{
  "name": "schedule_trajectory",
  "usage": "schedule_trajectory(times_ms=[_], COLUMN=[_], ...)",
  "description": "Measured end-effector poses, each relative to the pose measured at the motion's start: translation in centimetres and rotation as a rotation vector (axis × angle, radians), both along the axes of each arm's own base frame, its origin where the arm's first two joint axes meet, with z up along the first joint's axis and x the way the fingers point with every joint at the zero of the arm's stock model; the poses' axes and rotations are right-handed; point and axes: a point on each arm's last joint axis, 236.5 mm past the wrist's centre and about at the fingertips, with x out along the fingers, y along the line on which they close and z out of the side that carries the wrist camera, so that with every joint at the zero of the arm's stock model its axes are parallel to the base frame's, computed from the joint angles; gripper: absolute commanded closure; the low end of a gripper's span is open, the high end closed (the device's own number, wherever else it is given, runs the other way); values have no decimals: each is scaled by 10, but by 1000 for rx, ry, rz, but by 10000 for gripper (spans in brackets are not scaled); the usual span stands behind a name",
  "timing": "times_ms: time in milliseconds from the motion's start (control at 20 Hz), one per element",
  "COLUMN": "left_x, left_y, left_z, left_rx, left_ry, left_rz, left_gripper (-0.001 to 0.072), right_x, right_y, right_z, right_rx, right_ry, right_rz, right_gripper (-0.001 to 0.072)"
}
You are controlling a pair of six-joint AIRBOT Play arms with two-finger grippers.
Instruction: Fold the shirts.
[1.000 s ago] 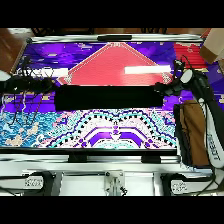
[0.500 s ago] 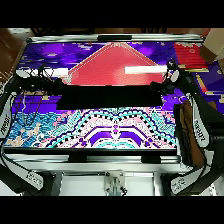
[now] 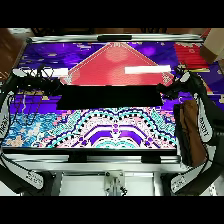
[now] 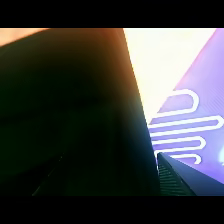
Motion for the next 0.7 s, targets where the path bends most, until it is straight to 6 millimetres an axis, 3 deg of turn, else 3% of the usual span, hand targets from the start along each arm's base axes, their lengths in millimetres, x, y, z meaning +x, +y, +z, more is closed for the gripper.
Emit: schedule_trajectory(times_ms=[100,150,200,300,400,450,500,700], left_x=[-1,-2,-2,-1,-1,-1,-3,-18], left_y=[-2,-4,-7,-17,-36,-47,-60,-131], left_z=[6,11,16,25,36,40,43,41], left_rx=[-6,-13,-28,-61,-112,-129,-147,-181], left_ry=[-10,-20,-30,-49,-76,-83,-90,-96], left_rz=[-10,-19,-24,-39,-68,-85,-106,-210], left_gripper=[342,342,345,371,376,492,668,674], right_x=[2,3,2,-3,-5,-6,-4,-13], right_y=[6,12,21,35,45,49,55,70], right_z=[-6,-9,-12,-15,-9,-1,14,99], right_rx=[46,78,123,186,225,237,262,289], right_ry=[6,11,22,49,49,42,21,-88], right_rz=[-14,-18,-25,-11,11,32,50,140], right_gripper=[59,192,372,622,637,637,637,637])
